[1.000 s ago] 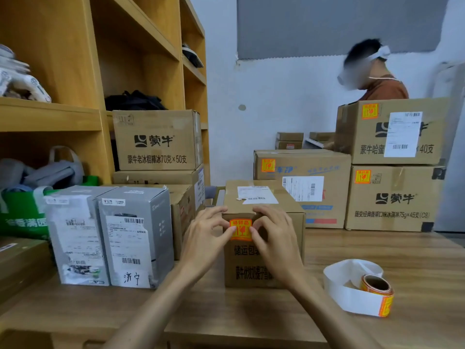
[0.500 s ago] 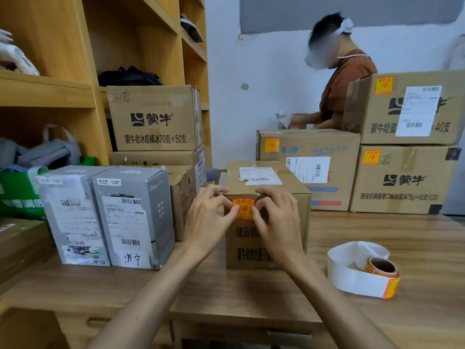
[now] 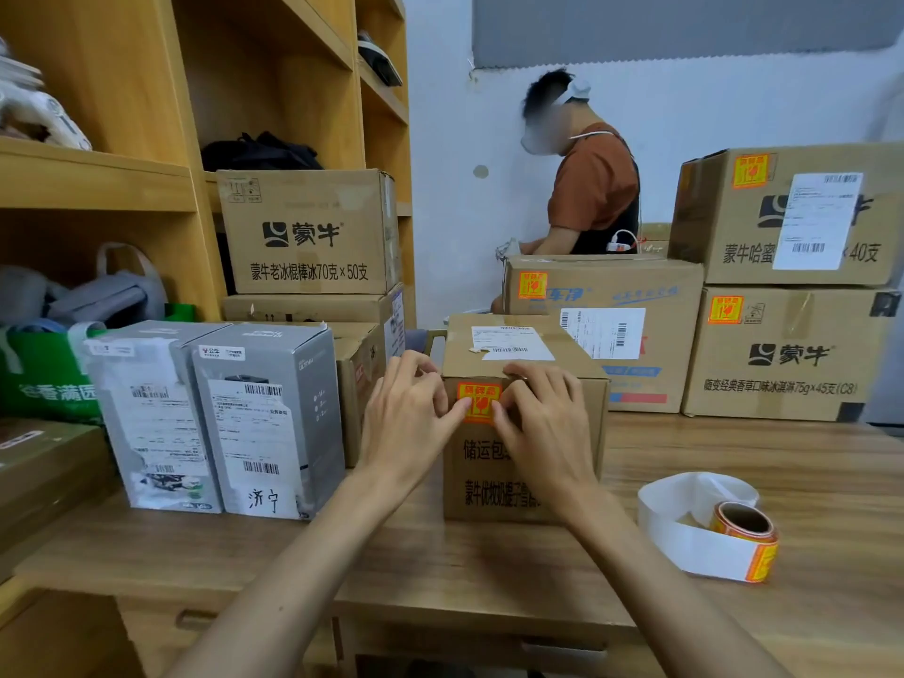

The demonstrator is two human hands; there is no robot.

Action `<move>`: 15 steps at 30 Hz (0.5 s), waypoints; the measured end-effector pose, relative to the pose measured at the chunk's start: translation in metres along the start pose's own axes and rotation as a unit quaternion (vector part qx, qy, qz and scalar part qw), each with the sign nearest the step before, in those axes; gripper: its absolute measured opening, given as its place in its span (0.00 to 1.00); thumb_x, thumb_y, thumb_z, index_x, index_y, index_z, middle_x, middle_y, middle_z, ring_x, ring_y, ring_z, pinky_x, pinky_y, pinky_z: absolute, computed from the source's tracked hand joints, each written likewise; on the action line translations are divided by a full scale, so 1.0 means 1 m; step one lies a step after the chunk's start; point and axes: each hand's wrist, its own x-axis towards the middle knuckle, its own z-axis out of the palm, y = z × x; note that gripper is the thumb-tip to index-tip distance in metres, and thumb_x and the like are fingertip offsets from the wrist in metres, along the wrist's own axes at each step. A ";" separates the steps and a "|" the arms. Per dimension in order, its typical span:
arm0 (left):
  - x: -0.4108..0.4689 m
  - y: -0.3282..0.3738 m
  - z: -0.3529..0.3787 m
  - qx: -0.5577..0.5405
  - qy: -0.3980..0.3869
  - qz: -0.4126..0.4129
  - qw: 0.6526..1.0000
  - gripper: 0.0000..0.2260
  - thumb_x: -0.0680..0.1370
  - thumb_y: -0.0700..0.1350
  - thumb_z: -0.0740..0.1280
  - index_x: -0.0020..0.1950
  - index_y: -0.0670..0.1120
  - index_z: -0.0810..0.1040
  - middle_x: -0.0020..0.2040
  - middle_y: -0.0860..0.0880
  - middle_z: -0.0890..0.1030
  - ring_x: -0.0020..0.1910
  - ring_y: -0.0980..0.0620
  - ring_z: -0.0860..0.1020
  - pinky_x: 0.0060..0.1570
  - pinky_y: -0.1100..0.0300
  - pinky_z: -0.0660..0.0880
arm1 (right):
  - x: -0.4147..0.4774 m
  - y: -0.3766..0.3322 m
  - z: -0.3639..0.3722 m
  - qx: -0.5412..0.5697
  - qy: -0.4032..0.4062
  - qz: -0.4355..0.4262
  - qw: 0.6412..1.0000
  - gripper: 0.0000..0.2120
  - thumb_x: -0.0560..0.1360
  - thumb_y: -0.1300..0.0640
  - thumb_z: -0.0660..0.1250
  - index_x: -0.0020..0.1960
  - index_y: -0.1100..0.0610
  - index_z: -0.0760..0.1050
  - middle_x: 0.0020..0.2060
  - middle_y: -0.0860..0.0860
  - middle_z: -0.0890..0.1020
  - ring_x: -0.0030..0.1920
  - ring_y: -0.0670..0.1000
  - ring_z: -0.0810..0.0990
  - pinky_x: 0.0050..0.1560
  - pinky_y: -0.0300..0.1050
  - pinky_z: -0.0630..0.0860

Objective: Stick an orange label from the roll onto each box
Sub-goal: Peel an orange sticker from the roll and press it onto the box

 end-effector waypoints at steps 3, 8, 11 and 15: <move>0.002 -0.005 -0.005 -0.016 -0.018 -0.011 1.000 0.14 0.74 0.53 0.75 0.42 0.50 0.70 0.48 0.54 0.74 0.49 0.53 0.72 0.46 0.53 0.76 | 0.005 0.005 -0.009 0.030 -0.039 0.010 0.999 0.14 0.70 0.58 0.75 0.42 0.55 0.69 0.54 0.53 0.80 0.55 0.54 0.78 0.54 0.46 0.66; 0.012 -0.015 -0.009 -0.128 -0.106 -0.040 0.985 0.26 0.76 0.54 0.73 0.73 0.54 0.71 0.67 0.58 0.74 0.66 0.60 0.68 0.62 0.60 0.67 | 0.014 0.020 -0.013 0.034 -0.080 0.045 0.995 0.20 0.72 0.44 0.72 0.56 0.56 0.75 0.63 0.52 0.79 0.59 0.53 0.77 0.59 0.43 0.63; 0.019 -0.021 -0.006 -0.154 -0.150 -0.071 0.974 0.24 0.76 0.58 0.72 0.70 0.56 0.75 0.67 0.60 0.75 0.68 0.62 0.68 0.66 0.56 0.65 | 0.014 0.027 -0.009 0.029 -0.102 0.061 0.992 0.23 0.74 0.34 0.63 0.57 0.51 0.75 0.57 0.47 0.81 0.56 0.50 0.77 0.59 0.46 0.64; 0.022 -0.028 0.001 -0.204 -0.132 -0.097 0.965 0.17 0.74 0.60 0.73 0.61 0.56 0.82 0.58 0.63 0.78 0.63 0.63 0.73 0.63 0.55 0.71 | 0.014 0.029 -0.001 0.035 -0.080 0.080 0.993 0.22 0.74 0.31 0.59 0.50 0.50 0.75 0.48 0.45 0.80 0.50 0.49 0.76 0.54 0.47 0.66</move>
